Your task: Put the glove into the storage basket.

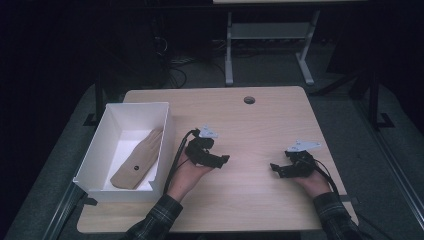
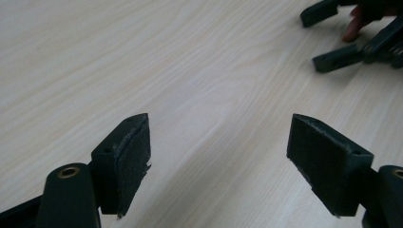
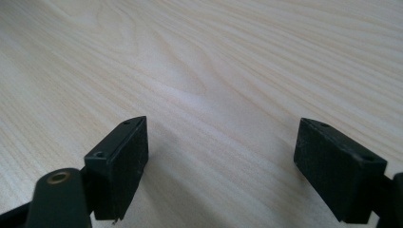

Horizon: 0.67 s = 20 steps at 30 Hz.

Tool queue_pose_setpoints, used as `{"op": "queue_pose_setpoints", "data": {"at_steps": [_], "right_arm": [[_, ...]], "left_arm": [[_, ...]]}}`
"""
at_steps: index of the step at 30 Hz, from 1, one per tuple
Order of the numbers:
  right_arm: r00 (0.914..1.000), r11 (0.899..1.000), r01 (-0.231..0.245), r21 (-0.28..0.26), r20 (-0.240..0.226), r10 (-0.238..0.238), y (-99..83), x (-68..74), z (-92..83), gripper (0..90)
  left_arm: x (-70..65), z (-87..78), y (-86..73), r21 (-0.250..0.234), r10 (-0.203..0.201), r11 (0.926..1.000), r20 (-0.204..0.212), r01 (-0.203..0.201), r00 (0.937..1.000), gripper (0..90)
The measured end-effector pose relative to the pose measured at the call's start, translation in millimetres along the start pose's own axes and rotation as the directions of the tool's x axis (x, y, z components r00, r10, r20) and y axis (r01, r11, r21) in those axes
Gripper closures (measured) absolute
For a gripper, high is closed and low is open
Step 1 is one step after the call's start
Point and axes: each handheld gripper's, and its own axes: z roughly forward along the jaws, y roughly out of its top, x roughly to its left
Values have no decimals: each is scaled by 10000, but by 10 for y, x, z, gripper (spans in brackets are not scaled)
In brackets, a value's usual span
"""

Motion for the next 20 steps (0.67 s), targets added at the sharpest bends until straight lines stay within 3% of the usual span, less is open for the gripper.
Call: {"op": "queue_pose_setpoints", "data": {"at_steps": [4,10,16,20], "right_arm": [[10000,10000,-1,-2,10,1,0,0,0,185],[10000,10000,3,-6,9,-3,0,0,0,185],[10000,10000,0,-6,11,0,0,1,0,184],[10000,10000,-1,-6,6,1,0,0,0,185]], "left_arm": [[18,107,-135,188,-41,9998,-50,42,10000,221],[34,249,-298,381,240,9990,-243,-231,9994,221],[29,319,-370,723,358,9968,-354,-331,9987,220],[32,337,-389,949,704,9933,-444,-659,9965,219]]}}
